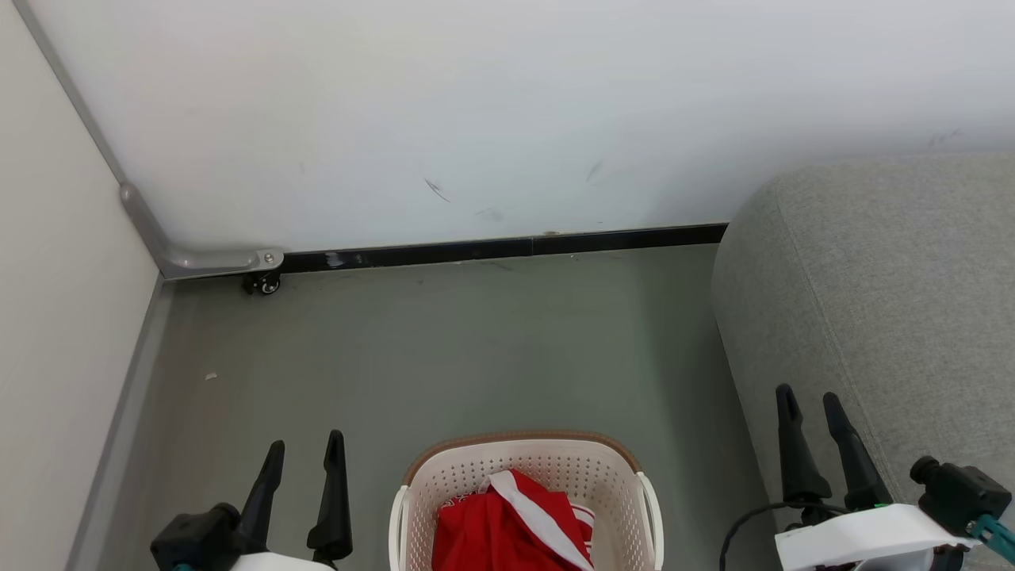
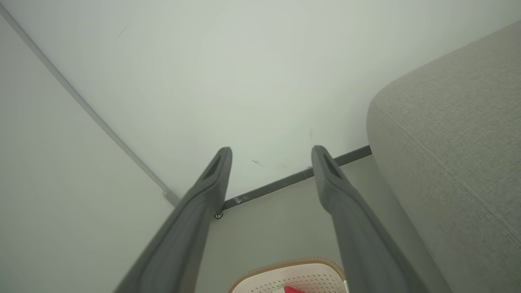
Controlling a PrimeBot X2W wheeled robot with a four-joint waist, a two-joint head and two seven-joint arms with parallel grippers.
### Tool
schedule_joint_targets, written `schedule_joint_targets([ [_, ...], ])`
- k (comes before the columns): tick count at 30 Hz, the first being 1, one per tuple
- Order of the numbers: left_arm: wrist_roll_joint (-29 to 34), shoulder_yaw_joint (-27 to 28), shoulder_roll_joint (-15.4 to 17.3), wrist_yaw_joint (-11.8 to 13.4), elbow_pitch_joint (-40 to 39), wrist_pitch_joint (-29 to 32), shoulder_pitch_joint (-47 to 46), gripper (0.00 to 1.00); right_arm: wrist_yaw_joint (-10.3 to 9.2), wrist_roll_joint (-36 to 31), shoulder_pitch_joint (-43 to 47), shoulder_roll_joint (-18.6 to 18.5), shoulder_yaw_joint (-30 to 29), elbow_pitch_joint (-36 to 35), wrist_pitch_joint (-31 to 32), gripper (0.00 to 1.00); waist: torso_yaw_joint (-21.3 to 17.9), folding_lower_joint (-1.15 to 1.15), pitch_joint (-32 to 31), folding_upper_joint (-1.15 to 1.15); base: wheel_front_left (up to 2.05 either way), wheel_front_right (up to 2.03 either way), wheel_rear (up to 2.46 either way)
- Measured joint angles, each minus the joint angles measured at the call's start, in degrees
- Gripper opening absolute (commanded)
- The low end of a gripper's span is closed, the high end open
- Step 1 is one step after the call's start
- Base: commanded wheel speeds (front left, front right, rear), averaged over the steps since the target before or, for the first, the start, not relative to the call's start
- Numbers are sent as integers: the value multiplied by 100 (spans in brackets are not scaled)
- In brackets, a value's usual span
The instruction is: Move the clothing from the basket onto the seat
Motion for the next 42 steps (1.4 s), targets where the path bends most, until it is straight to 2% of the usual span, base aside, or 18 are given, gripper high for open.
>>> schedule_joint_targets([
  [16, 1327, -182, 64, 370, 222, -350, 59, 100, 2, -1179, -1, -1, 213, 47, -325, 100, -1, -2, 18, 0, 0, 0, 0],
  [42, 1207, -140, 65, 559, 410, -350, 1, 100, 2, -1255, -6, -1, 278, 125, -339, 100, 2, -4, 129, 0, 0, 0, 0],
])
